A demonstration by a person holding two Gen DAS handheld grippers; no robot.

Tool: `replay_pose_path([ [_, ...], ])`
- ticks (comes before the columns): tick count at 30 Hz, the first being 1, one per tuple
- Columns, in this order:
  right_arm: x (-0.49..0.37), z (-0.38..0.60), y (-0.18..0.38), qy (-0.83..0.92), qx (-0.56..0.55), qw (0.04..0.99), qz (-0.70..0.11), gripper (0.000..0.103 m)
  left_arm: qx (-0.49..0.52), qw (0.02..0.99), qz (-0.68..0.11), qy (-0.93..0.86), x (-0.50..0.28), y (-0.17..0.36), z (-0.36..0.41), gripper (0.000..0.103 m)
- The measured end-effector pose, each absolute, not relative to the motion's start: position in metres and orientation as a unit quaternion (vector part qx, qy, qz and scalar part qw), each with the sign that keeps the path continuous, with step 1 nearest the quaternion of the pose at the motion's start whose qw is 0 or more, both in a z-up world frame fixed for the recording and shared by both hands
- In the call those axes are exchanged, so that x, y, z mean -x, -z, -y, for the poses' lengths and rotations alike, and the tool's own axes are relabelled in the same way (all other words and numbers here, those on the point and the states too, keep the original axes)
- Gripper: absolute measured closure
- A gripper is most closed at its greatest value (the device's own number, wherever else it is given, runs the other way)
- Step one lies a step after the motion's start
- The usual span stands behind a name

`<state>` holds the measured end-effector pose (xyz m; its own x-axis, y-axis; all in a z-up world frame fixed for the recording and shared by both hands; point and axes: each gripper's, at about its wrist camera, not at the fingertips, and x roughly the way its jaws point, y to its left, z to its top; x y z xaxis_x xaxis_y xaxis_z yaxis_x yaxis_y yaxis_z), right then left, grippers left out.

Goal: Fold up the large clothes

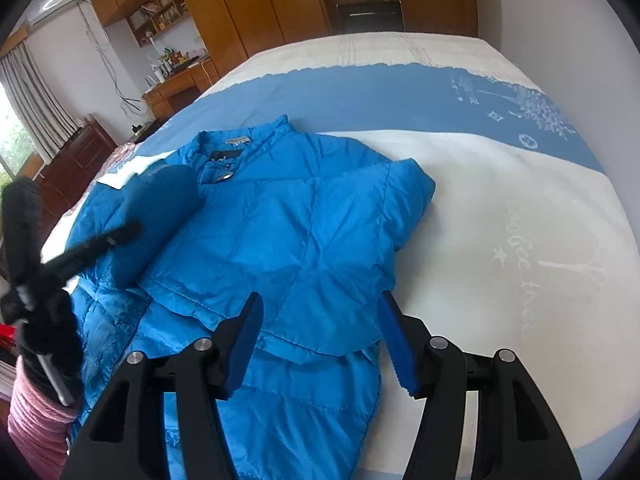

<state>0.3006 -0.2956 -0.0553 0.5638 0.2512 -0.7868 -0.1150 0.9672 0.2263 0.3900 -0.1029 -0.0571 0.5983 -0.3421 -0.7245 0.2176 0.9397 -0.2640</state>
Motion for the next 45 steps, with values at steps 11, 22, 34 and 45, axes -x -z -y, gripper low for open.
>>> replay_pose_path([
  [11, -0.301, 0.291, 0.05, -0.13, -0.096, 0.876, -0.455, 0.044, 0.056, 0.883, -0.377, 0.275, -0.322, 0.029, 0.063, 0.065],
  [22, -0.358, 0.258, 0.067, -0.167, -0.162, 0.818, -0.526, 0.034, 0.108, 0.89, -0.438, 0.068, -0.374, 0.081, -0.05, 0.065],
  [34, -0.364, 0.257, 0.064, -0.191, -0.177, 0.826, -0.5, 0.088, 0.118, 0.897, -0.423, 0.056, -0.369, 0.069, -0.059, 0.065],
  [45, -0.334, 0.311, 0.059, -0.1, -0.158, 0.85, -0.492, 0.088, 0.08, 0.891, -0.446, 0.003, -0.388, 0.078, -0.07, 0.065],
])
